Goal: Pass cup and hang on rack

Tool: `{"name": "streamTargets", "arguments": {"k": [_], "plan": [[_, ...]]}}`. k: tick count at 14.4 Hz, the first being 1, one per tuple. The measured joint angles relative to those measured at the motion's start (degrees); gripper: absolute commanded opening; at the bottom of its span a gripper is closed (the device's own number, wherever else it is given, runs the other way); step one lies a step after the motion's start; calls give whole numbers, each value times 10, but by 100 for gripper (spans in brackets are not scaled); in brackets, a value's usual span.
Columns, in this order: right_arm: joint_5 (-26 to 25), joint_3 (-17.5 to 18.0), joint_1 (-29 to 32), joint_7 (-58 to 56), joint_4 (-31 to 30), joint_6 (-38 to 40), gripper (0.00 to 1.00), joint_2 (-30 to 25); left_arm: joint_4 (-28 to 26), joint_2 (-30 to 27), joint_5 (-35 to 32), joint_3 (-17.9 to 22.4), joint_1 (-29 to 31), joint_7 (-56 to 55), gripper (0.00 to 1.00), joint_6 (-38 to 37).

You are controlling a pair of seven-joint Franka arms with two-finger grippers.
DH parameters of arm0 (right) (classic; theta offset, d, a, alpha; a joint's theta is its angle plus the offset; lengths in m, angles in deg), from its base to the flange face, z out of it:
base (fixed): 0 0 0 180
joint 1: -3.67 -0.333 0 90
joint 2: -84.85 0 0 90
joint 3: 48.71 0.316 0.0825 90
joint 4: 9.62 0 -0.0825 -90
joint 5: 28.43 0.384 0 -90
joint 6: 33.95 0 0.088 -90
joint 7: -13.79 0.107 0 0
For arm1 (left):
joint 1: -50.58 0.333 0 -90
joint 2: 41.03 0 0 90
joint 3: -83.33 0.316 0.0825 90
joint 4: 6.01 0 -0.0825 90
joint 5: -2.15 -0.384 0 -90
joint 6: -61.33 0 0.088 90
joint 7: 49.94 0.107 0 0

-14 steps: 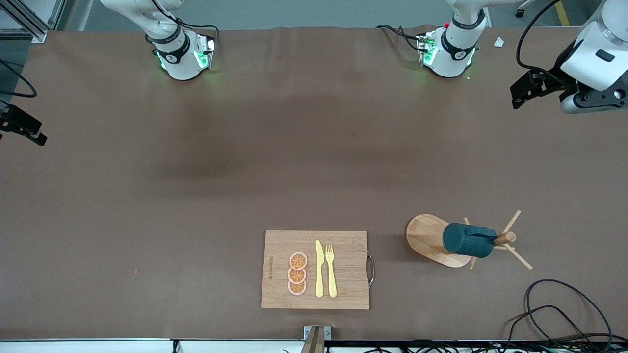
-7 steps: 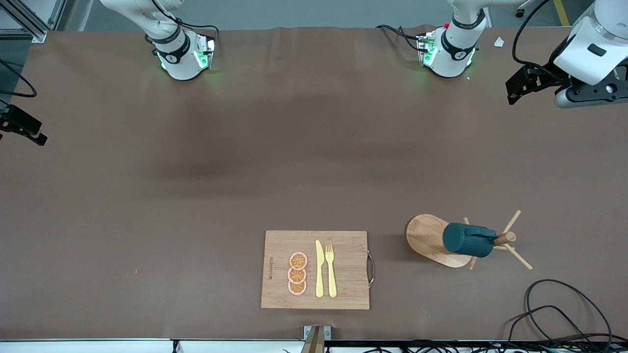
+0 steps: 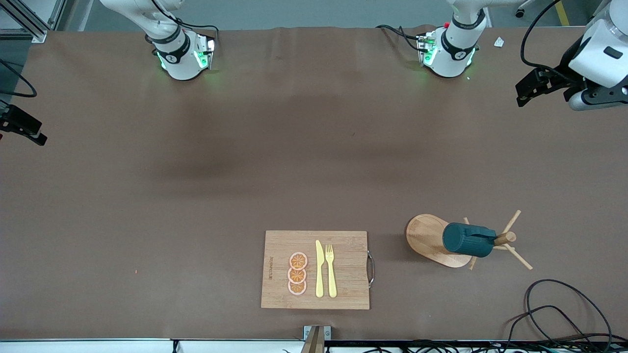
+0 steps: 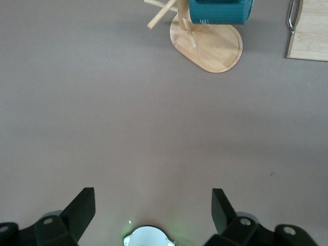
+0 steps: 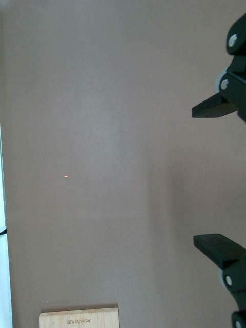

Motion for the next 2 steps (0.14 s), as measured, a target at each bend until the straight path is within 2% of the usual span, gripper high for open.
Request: {"name": "streamTargets", "arguments": {"k": [2], "plan": [[0,0,0,0,0,0,100,0,6,6,0,0,0,1,100,1]]}}
